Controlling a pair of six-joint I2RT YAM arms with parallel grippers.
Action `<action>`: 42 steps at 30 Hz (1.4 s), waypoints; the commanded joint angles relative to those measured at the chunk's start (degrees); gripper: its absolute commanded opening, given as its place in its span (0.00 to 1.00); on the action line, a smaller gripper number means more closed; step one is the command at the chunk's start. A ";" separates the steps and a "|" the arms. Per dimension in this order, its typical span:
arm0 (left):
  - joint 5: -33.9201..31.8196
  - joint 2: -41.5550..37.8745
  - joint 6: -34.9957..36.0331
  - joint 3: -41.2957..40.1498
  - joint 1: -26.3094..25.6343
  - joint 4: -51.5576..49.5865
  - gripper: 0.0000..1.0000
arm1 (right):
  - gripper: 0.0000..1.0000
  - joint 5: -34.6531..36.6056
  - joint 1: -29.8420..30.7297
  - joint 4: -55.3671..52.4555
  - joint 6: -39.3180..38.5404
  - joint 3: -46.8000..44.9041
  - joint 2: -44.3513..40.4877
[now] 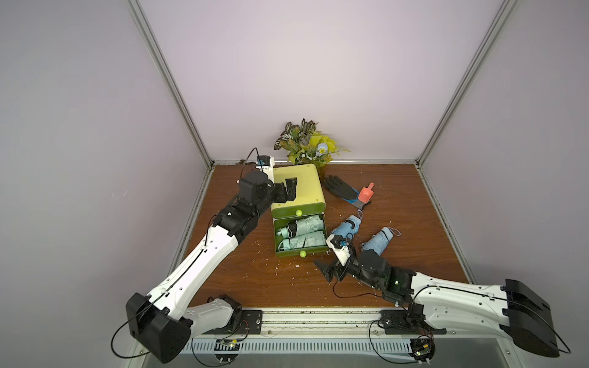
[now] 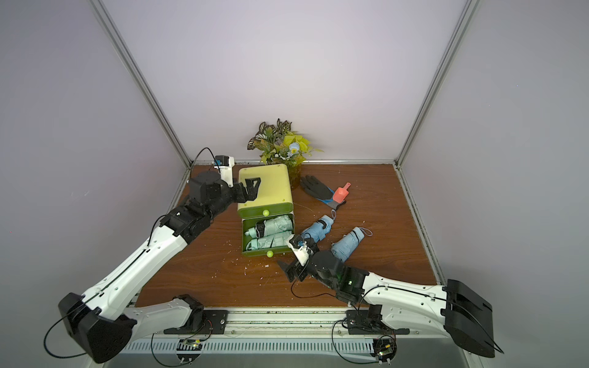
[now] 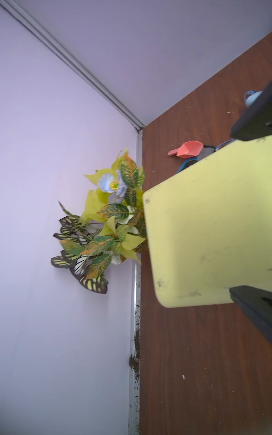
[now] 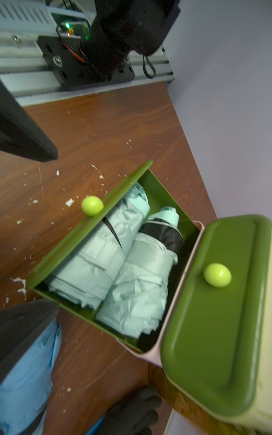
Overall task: Place the umbrella in the drawer by color
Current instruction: Place the umbrella in the drawer, then close the drawer in the storage box.
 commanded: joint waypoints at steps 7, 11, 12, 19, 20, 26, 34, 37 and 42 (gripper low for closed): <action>8.01 14.73 5.36 9.27 11.91 -7.00 0.99 | 0.78 6.72 3.59 12.37 18.14 -1.87 5.80; 9.03 17.96 5.84 8.77 14.20 -5.55 0.99 | 0.70 7.56 4.65 13.14 23.04 -1.57 9.16; 9.60 18.44 5.76 8.36 14.41 -4.81 0.99 | 0.68 7.74 4.86 13.48 24.33 -1.46 9.76; 12.16 19.37 5.51 5.47 15.23 -1.35 0.99 | 0.47 11.64 6.10 15.59 33.16 -0.47 14.97; 13.04 19.49 5.04 4.42 15.88 -0.53 0.99 | 0.41 12.83 6.14 14.69 35.41 0.45 16.25; 20.73 21.01 2.12 -0.54 19.94 4.22 0.99 | 0.40 15.80 7.15 19.87 41.47 3.08 23.41; 26.51 20.26 -2.23 -2.76 19.94 7.54 0.99 | 0.42 22.85 8.59 21.63 41.58 7.64 28.97; 26.97 20.05 -2.96 -3.29 19.95 8.10 0.99 | 0.42 25.09 8.61 23.50 41.28 8.69 31.06; 27.59 20.23 -3.48 -3.55 19.96 8.25 0.99 | 0.41 28.11 8.56 26.12 37.29 11.08 33.57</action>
